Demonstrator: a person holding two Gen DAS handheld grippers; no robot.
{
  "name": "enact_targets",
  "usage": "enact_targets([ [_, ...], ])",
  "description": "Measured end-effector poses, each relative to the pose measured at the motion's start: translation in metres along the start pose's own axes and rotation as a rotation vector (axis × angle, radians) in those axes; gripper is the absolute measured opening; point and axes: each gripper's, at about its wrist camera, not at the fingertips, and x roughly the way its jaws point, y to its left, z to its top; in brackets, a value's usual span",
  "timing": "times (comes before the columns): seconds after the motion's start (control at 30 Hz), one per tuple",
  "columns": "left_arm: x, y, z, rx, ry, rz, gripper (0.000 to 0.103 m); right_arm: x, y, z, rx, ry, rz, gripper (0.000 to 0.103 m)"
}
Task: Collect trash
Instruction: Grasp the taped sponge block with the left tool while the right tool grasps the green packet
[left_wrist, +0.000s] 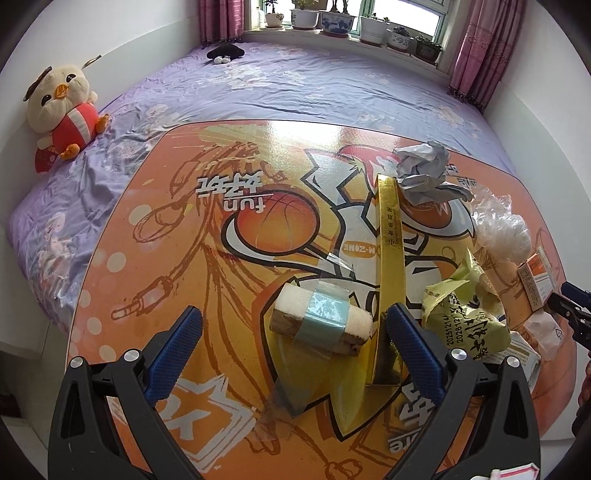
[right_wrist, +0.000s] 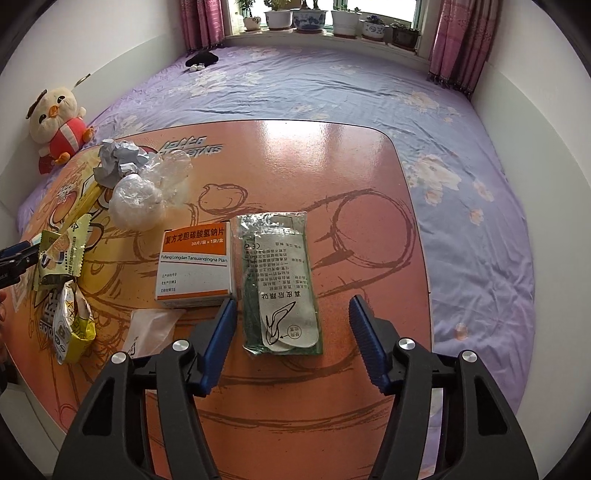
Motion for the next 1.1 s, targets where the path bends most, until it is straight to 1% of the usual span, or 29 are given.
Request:
enact_targets([
  [0.1, -0.002, 0.008, -0.003, -0.006, 0.006, -0.042, 0.098, 0.002, -0.001, 0.003, -0.002, -0.005, 0.007, 0.063],
  [0.17, -0.007, 0.012, -0.007, 0.009, -0.005, -0.05, 0.098, 0.003, -0.003, 0.006, 0.002, -0.008, 0.012, 0.063],
  [0.27, -0.003, 0.012, -0.01, 0.056, 0.008, -0.011, 0.098, 0.004, -0.003, 0.007, 0.007, -0.009, 0.01, 0.063],
  [0.47, 0.005, 0.005, 0.0, 0.071, 0.001, -0.012, 0.098, 0.007, -0.004, 0.01, 0.009, -0.018, 0.01, 0.063],
  [0.6, 0.012, -0.004, 0.005, 0.111, -0.004, 0.001, 0.099, 0.008, -0.002, 0.013, 0.002, -0.02, 0.013, 0.063],
  [0.8, 0.014, 0.001, 0.009, 0.096, 0.002, 0.009, 0.1, 0.011, -0.004, 0.017, 0.0, -0.028, 0.012, 0.062],
  [0.87, 0.014, 0.001, 0.009, 0.095, 0.01, 0.01, 0.099, 0.011, -0.002, 0.017, -0.009, -0.031, 0.02, 0.057],
  [0.9, 0.013, 0.0, 0.01, 0.096, 0.009, 0.012, 0.097, 0.01, 0.0, 0.017, -0.019, -0.035, 0.027, 0.049],
  [0.93, 0.011, 0.0, 0.01, 0.098, 0.003, 0.01, 0.091, 0.009, 0.002, 0.017, -0.031, -0.038, 0.038, 0.038],
  [0.97, 0.009, -0.002, 0.009, 0.103, -0.004, 0.009, 0.081, 0.009, 0.003, 0.016, -0.04, -0.041, 0.045, 0.033],
  [1.0, 0.007, -0.003, 0.009, 0.107, -0.01, 0.007, 0.076, 0.008, 0.004, 0.016, -0.045, -0.042, 0.05, 0.03],
  [1.07, 0.005, -0.004, 0.008, 0.115, -0.016, 0.005, 0.057, 0.007, 0.005, 0.014, -0.051, -0.046, 0.049, 0.03],
  [1.1, 0.004, -0.004, 0.008, 0.12, -0.018, 0.003, 0.051, 0.007, 0.004, 0.014, -0.051, -0.047, 0.049, 0.029],
])
